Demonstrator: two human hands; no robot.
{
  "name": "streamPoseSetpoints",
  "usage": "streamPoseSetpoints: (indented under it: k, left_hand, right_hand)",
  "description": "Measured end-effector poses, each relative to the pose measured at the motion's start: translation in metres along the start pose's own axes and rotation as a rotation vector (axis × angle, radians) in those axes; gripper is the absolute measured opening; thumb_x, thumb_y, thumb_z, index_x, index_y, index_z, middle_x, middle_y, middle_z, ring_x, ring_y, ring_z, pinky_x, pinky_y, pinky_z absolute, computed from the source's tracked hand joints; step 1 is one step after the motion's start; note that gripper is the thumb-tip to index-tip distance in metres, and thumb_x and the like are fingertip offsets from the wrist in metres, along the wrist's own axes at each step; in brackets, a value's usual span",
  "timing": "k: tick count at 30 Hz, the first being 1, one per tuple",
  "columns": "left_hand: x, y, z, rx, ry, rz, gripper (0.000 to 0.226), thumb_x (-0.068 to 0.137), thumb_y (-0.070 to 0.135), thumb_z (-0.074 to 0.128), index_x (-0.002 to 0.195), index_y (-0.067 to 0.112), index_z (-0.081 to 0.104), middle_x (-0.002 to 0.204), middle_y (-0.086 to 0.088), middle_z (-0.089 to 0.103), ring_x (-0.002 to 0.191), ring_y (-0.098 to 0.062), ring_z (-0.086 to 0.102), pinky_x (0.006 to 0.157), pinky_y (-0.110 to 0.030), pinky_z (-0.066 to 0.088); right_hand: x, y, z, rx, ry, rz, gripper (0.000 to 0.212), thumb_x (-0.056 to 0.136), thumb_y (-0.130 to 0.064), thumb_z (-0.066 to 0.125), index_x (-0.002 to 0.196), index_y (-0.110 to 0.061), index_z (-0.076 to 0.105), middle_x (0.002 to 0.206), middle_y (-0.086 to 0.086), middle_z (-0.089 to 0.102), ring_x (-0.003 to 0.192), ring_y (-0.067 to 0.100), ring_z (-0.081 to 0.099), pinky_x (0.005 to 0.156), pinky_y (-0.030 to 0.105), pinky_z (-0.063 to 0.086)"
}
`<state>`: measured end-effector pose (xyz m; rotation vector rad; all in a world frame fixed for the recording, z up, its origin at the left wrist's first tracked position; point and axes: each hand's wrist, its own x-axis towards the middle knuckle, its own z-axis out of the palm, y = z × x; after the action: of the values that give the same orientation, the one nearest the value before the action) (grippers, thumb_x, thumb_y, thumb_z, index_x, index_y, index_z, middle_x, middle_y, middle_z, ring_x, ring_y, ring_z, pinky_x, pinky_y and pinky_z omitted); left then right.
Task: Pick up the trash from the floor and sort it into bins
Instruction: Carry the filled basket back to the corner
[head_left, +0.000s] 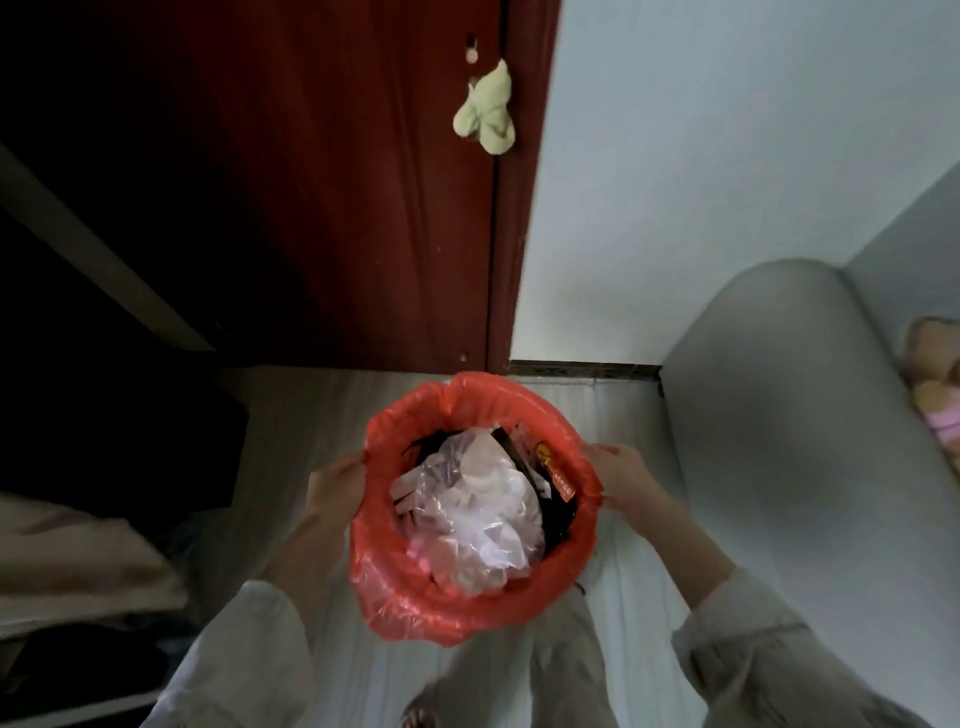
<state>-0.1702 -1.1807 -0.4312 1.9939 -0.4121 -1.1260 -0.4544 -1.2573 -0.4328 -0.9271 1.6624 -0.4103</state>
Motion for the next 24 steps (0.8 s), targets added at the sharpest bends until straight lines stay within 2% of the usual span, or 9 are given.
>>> streamPoseSetpoints:
  k: [2,4,7,9,12,16,18,20,24]
  left_hand:
    - [0.025,0.015,0.052,-0.005,0.001,-0.021,0.028,0.092,0.000,0.046,0.112,0.006,0.063,0.070,-0.008,0.058,0.040,0.002,0.051,0.052,-0.021,0.047]
    - [0.047,0.031,0.097,0.038,0.039,-0.041,0.028,0.092,0.001,0.046,0.108,0.012,0.065,0.063,0.000,0.051,0.031,0.003,0.045,0.047,-0.018,0.042]
    - [0.085,0.036,0.169,0.093,0.050,-0.074,0.029,0.090,-0.001,0.045,0.106,0.010,0.067,0.069,-0.006,0.057,0.048,-0.009,0.051,0.057,-0.023,0.043]
    - [0.108,0.035,0.216,0.120,0.017,-0.081,0.028,0.089,-0.001,0.046,0.108,0.003,0.067,0.082,-0.016,0.065,0.064,-0.016,0.051,0.067,-0.028,0.042]
    - [0.146,0.021,0.277,0.157,-0.085,-0.089,0.023,0.091,0.005,0.048,0.108,0.011,0.064,0.090,-0.017,0.065,0.063,-0.014,0.052,0.060,-0.027,0.043]
    - [0.204,-0.017,0.334,0.255,-0.151,-0.130,0.029,0.092,0.011,0.052,0.121,0.009,0.055,0.114,-0.024,0.060,0.083,-0.027,0.056,0.077,-0.037,0.045]
    - [0.238,-0.036,0.363,0.323,-0.187,-0.120,0.037,0.089,0.022,0.055,0.124,0.011,0.053,0.117,-0.017,0.060,0.087,-0.023,0.056,0.081,-0.040,0.047]
    - [0.272,-0.047,0.393,0.399,-0.234,-0.111,0.051,0.081,0.036,0.055,0.128,0.016,0.051,0.114,-0.007,0.059,0.091,-0.026,0.058,0.085,-0.042,0.048]
    - [0.333,-0.065,0.439,0.507,-0.308,-0.080,0.065,0.069,0.044,0.045,0.129,0.020,0.052,0.112,-0.007,0.060,0.100,-0.030,0.060,0.091,-0.047,0.049]
  right_hand:
    - [0.050,-0.007,-0.025,0.003,-0.009,0.031,0.022,0.094,-0.021,0.049,0.072,-0.021,0.053,0.079,0.002,0.056,0.076,0.021,0.054,0.073,0.030,0.047]
    - [0.090,-0.013,-0.044,-0.012,-0.019,0.048,0.025,0.094,-0.021,0.049,0.069,-0.020,0.052,0.072,0.000,0.053,0.065,0.015,0.050,0.063,0.026,0.043]
    - [0.153,-0.020,-0.077,-0.008,-0.037,0.079,0.022,0.092,-0.021,0.052,0.071,-0.017,0.059,0.069,0.003,0.057,0.062,0.015,0.053,0.069,0.030,0.047]
    - [0.197,-0.018,-0.096,-0.003,-0.008,0.112,0.012,0.092,-0.022,0.054,0.090,-0.018,0.065,0.078,0.002,0.062,0.069,0.016,0.058,0.077,0.032,0.050]
    - [0.272,-0.004,-0.120,-0.040,0.056,0.111,0.027,0.093,-0.025,0.052,0.111,-0.010,0.066,0.088,0.001,0.064,0.077,0.016,0.059,0.068,0.024,0.046]
    - [0.353,0.028,-0.127,-0.057,0.058,0.110,0.029,0.096,-0.024,0.049,0.117,-0.011,0.063,0.094,0.001,0.062,0.069,0.005,0.056,0.056,0.013,0.045]
    - [0.399,0.050,-0.124,-0.035,0.074,0.141,0.023,0.095,-0.025,0.052,0.110,-0.013,0.065,0.093,0.002,0.062,0.065,0.002,0.054,0.047,0.004,0.042]
    - [0.444,0.072,-0.118,-0.019,0.091,0.177,0.018,0.094,-0.032,0.053,0.087,-0.020,0.064,0.080,0.000,0.062,0.060,0.004,0.052,0.042,0.004,0.039]
    - [0.518,0.109,-0.105,-0.091,0.128,0.190,0.040,0.096,-0.039,0.045,0.060,-0.022,0.051,0.059,-0.003,0.050,0.055,0.009,0.045,0.045,0.011,0.038]
